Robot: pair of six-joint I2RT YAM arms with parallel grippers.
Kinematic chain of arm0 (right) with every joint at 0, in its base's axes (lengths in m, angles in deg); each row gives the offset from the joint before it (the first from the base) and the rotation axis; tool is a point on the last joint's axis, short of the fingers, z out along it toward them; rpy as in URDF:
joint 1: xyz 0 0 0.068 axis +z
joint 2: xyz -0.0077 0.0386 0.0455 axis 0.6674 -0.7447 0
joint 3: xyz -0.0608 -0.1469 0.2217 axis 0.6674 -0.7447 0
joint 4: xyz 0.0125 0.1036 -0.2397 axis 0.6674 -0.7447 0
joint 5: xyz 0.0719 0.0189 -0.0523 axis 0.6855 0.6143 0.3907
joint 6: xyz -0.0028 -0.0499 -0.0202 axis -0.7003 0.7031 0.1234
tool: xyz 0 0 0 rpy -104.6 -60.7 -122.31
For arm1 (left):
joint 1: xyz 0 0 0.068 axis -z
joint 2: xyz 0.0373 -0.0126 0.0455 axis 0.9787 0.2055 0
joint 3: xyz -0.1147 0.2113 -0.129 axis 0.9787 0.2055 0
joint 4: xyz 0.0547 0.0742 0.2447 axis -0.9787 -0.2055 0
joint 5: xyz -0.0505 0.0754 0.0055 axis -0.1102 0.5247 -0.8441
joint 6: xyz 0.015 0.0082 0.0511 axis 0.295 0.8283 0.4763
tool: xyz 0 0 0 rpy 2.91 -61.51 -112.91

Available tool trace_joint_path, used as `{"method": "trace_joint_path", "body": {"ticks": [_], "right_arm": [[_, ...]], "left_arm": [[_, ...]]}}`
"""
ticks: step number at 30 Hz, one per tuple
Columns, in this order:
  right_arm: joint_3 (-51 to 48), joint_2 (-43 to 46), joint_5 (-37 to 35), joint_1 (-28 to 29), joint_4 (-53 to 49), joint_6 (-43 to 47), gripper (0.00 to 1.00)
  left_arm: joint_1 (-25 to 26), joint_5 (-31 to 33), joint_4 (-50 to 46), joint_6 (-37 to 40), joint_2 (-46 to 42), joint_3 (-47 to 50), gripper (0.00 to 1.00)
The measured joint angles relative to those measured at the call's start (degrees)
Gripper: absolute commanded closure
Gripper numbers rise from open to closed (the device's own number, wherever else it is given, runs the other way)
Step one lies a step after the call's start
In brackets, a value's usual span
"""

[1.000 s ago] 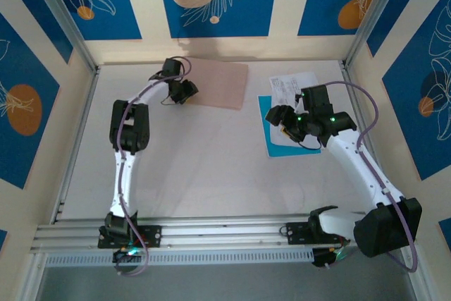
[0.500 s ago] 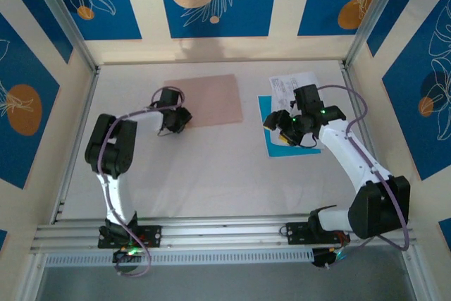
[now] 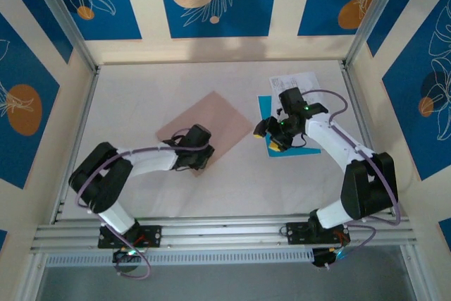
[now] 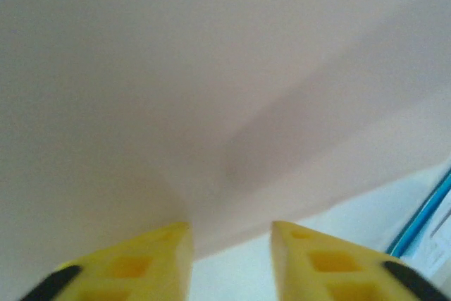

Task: Put the files into the folder

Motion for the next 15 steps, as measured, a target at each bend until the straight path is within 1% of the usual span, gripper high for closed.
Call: {"method": "trace_joint_path", "body": {"ticks": [2, 3, 5, 7, 9, 12, 15], "right_arm": [[0.0, -1.3, 0.3, 0.9, 0.6, -0.3, 0.34], [0.0, -1.8, 0.4, 1.3, 0.8, -0.5, 0.34], [0.0, -2.7, 0.9, 2.2, 1.5, -1.0, 0.33], [0.0, -3.4, 1.1, 2.9, 2.3, -1.8, 0.33], [0.0, -3.9, 1.2, 3.6, 2.7, -2.2, 0.32], [0.0, -4.2, 1.1, 4.7, 3.3, -2.8, 0.32], [0.0, -4.4, 1.1, 5.7, 3.4, -3.2, 0.32]], "left_arm": [[-0.8, -0.6, -5.0, 4.8, -0.8, -4.1, 0.41], [-1.9, -1.3, -7.7, 8.5, -0.8, -7.5, 0.37], [-4.6, -2.7, -13.1, 16.9, -0.1, -14.7, 0.32], [-8.4, -3.5, -18.6, 27.7, 1.9, -22.9, 0.27], [-11.8, -3.3, -24.0, 37.9, 4.8, -30.1, 0.23], [-16.4, -1.0, -31.1, 53.5, 11.0, -39.0, 0.19], [-19.8, 1.2, -35.5, 66.1, 17.8, -43.6, 0.18]]}}
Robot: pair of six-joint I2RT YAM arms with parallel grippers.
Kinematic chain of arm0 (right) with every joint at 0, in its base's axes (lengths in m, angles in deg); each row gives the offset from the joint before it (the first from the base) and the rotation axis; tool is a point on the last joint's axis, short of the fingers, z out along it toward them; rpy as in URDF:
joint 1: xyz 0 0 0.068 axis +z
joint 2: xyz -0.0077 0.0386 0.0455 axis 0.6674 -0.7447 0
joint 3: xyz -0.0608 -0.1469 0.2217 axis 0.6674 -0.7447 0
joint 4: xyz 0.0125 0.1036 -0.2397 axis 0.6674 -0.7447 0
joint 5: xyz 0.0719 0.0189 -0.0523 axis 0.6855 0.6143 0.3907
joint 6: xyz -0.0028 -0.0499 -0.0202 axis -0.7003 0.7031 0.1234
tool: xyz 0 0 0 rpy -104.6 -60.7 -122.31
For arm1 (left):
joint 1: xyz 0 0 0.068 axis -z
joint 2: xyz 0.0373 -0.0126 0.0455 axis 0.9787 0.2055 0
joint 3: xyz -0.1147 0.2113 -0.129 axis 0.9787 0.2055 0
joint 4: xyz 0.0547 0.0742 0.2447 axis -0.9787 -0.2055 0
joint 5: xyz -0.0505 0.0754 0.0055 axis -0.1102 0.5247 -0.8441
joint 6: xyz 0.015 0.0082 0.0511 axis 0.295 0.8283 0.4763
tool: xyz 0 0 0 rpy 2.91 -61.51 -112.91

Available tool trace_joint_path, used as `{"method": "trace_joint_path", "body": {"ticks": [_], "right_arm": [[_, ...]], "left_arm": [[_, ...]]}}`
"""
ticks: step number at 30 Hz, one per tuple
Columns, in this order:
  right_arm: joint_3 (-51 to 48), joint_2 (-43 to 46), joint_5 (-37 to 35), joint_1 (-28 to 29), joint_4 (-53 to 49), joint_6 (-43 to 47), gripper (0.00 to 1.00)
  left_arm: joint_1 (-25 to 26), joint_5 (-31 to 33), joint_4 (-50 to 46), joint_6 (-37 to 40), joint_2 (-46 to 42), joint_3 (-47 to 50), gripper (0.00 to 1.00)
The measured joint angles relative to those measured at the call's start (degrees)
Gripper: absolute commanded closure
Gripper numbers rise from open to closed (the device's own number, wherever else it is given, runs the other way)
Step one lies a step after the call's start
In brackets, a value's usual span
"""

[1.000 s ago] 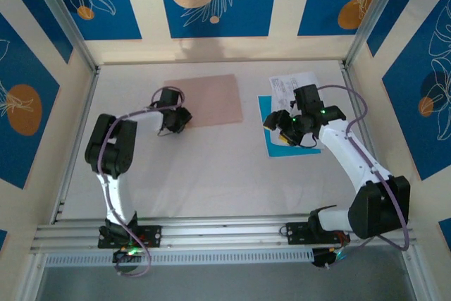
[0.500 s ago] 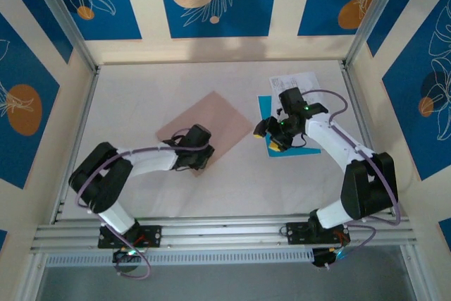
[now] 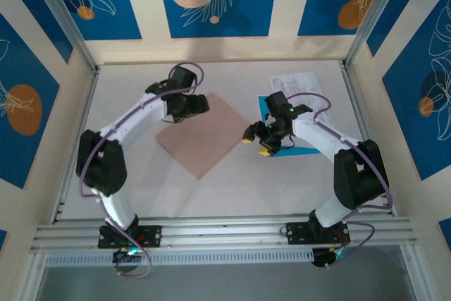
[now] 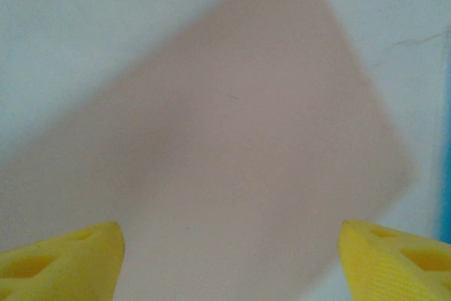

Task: Put the files into the folder

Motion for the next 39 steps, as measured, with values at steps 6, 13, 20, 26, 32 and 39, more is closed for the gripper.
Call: {"method": "trace_joint_path", "body": {"ticks": [6, 13, 20, 26, 32, 39], "right_arm": [[0.0, 0.2, -0.1, 1.2, -0.1, -0.2, 0.31], [-2.9, 4.9, -0.5, 1.1, -1.2, -0.2, 0.31], [-4.5, 6.8, -0.5, -0.1, -2.0, -0.2, 0.31], [-4.6, 6.2, -0.2, -1.0, -1.4, -0.2, 0.32], [-3.4, 1.5, 0.7, -1.7, -0.8, 0.2, 0.32], [0.7, -5.3, 2.2, -3.4, 0.8, 1.3, 0.33]], "left_arm": [[-4.0, -0.2, -4.4, 13.7, 11.9, -5.0, 0.17], [-4.5, -1.0, -4.9, 20.1, 16.5, -10.2, 0.19], [-4.8, -2.7, -3.0, 20.1, 17.0, -7.8, 0.29], [-5.9, -6.1, 1.3, 15.3, 12.2, 0.4, 0.44], [-7.0, -11.9, 7.2, 6.7, 4.2, 13.5, 0.58], [-6.9, -19.4, 15.6, -3.8, -5.1, 28.2, 0.63]]}}
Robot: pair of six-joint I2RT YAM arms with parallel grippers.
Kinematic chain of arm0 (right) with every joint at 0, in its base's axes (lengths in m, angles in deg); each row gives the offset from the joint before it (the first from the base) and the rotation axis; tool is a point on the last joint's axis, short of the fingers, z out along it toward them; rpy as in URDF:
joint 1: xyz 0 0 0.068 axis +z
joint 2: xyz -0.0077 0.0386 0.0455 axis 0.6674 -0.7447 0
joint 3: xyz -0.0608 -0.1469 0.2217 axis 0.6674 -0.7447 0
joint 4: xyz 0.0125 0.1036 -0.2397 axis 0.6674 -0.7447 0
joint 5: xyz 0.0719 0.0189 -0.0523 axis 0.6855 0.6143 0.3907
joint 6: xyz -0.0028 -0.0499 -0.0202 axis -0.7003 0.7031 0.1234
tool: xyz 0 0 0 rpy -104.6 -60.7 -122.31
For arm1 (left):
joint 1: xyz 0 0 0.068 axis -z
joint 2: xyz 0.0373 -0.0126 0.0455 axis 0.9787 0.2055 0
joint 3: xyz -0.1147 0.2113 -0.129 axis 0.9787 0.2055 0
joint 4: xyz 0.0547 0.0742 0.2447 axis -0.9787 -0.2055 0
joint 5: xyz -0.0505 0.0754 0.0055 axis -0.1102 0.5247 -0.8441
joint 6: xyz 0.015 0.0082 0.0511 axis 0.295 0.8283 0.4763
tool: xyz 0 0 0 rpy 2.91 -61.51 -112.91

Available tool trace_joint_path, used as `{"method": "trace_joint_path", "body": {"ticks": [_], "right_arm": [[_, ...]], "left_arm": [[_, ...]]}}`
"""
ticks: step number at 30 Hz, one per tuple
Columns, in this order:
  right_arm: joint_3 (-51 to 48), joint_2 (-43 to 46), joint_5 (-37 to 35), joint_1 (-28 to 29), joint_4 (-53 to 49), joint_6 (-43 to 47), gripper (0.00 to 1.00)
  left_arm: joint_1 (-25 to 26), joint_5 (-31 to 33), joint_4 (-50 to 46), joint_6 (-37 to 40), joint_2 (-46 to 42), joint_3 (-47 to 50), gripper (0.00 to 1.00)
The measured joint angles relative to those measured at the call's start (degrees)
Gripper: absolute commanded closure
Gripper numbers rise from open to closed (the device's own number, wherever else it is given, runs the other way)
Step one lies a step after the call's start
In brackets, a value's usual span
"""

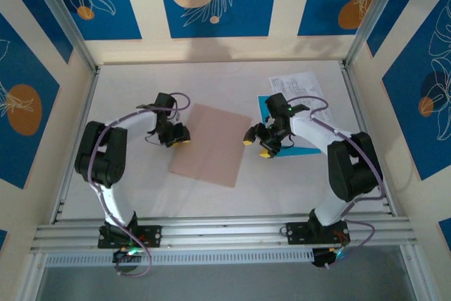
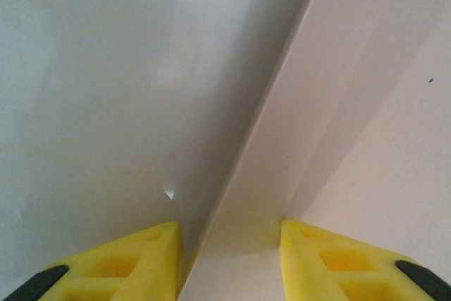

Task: Put the files into the folder

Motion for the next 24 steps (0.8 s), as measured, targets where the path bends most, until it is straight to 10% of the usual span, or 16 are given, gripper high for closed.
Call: {"method": "trace_joint_path", "body": {"ticks": [24], "right_arm": [[10.7, -15.6, 1.2, 2.8, 3.0, 0.3, 0.39]], "left_arm": [[3.2, -1.3, 3.6, -17.2, -17.1, 9.9, 0.45]]}}
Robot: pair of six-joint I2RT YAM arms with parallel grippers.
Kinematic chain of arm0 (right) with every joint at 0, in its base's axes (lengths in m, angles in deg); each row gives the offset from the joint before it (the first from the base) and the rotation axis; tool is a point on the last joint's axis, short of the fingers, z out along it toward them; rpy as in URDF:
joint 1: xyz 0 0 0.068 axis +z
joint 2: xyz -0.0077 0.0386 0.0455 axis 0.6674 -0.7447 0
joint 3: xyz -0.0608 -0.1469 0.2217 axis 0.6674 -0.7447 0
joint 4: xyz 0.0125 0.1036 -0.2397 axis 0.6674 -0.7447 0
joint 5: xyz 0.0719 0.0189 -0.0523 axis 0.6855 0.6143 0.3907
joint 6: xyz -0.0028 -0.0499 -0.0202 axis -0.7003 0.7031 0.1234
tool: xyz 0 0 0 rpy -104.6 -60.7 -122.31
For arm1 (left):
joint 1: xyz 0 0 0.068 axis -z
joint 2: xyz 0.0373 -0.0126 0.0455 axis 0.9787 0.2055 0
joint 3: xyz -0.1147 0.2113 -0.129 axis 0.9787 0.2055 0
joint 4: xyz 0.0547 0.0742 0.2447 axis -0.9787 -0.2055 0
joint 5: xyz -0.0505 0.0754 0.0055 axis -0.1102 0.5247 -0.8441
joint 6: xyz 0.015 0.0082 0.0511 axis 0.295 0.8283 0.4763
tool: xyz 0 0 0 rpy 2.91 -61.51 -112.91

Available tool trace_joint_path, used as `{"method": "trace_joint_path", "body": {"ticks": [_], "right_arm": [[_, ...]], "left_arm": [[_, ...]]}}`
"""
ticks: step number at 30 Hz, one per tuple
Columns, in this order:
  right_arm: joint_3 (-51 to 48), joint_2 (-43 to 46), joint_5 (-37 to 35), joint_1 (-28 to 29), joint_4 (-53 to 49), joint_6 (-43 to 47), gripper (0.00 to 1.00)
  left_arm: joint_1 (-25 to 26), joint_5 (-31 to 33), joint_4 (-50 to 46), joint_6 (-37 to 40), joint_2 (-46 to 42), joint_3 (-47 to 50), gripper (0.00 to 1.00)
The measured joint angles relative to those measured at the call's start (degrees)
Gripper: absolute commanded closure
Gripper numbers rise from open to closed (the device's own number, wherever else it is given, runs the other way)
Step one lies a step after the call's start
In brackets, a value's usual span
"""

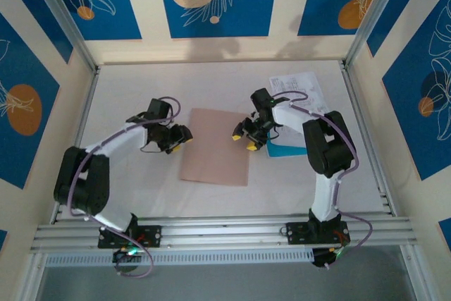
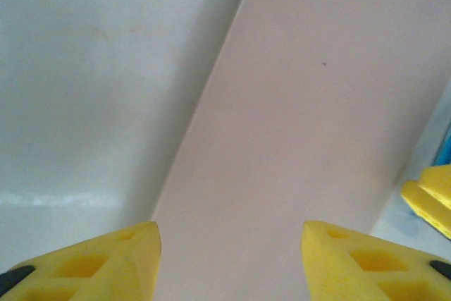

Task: Put the files into the folder

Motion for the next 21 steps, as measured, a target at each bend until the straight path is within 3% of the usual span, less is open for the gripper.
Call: {"method": "trace_joint_path", "body": {"ticks": [14, 21], "right_arm": [[1.1, -1.6, -3.9, 2.3, -1.9, 1.7, 0.40], [1.2, -1.6, -6.1, 3.3, -2.3, 2.8, 0.40]], "left_arm": [[13.6, 3.9, 0.6, -25.7, -22.3, 15.7, 0.41], [20.2, 8.1, 7.8, -37.4, -25.6, 24.0, 0.39]]}}
